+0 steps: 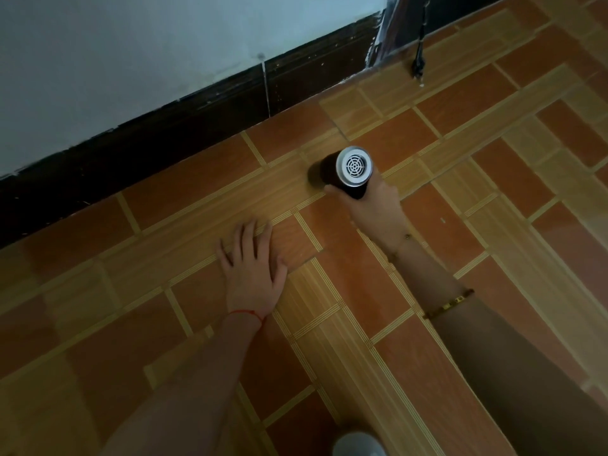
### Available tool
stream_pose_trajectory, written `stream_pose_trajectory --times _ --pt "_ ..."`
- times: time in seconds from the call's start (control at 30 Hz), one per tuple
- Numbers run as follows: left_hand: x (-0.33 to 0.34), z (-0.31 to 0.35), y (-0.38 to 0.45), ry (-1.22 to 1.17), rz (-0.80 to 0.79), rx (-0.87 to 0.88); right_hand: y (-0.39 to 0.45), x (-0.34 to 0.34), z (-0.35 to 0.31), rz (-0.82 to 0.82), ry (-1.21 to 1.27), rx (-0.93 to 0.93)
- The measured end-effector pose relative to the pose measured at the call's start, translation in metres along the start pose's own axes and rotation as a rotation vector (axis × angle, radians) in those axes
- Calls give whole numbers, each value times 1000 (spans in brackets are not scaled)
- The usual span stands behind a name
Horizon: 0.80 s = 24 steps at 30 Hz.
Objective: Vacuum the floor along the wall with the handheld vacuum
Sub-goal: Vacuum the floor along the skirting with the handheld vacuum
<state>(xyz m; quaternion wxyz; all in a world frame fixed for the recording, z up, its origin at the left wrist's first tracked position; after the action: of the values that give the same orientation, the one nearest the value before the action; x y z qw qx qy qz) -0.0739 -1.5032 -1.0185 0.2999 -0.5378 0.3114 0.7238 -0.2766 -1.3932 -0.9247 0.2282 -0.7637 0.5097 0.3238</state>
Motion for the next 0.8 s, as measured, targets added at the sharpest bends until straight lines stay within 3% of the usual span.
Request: stream_pose_trajectory --times 0.1,0.4,0.67,0.8 --pt "1 -1 0 5 -4 -3 3 9 -3 -30 10 -40" --pt "0 0 1 5 -1 -7 61 -2 0 191 -26 -5" --pt "1 -1 0 15 -3 -7 70 40 -28 -11 -14 -135" --pt "1 -1 0 33 -15 -3 73 45 -30 31 5 -165"
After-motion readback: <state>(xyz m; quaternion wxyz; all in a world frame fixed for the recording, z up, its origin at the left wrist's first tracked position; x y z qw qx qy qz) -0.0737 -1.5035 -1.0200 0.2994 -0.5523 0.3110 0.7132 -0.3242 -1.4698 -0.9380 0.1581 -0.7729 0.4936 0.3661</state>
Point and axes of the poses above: each hand's wrist, its own y-axis towards the middle knuckle, its own x-axis out of the palm, z = x × y, the point moved 5 cm from there along y, towards the middle knuckle, and after that the axes turned 11 degrees about z, right-handed, at the moved point
